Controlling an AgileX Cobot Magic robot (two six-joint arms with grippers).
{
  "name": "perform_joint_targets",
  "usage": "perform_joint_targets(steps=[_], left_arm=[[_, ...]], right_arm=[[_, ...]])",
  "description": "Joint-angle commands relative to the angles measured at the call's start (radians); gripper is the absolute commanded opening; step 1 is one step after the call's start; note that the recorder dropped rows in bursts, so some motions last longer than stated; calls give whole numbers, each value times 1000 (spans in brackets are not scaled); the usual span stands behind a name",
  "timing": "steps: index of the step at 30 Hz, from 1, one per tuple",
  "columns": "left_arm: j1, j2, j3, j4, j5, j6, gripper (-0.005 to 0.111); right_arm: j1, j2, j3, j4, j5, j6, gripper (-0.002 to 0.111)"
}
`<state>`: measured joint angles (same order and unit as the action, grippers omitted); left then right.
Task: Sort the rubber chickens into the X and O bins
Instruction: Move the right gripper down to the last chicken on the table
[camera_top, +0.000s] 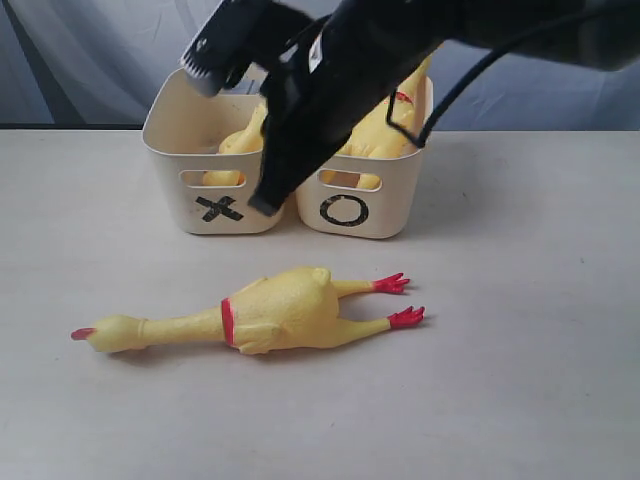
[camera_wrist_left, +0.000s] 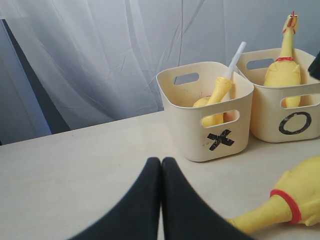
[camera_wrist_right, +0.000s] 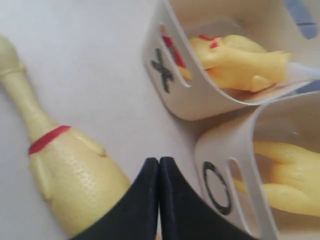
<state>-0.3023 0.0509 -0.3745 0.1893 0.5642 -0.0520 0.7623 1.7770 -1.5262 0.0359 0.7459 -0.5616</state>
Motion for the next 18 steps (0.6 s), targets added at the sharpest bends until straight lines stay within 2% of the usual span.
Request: perform_joint_targets(steps=[1, 4, 9, 14, 18], left_arm=[[1, -5, 6, -6, -16, -1, 0], [1, -5, 6, -6, -16, -1, 0], [1, -5, 6, -6, -16, -1, 0], [1, -5, 6, -8, -16, -1, 0], [1, -5, 6, -8, -16, -1, 0]], right_arm=[[58, 63, -4, 89, 15, -143, -1], [100, 113, -4, 128, 15, -208, -1], [148, 171, -4, 156, 6, -208, -1], [201, 227, -4, 172, -72, -232, -1], [242, 283, -4, 170, -221, -254, 1]])
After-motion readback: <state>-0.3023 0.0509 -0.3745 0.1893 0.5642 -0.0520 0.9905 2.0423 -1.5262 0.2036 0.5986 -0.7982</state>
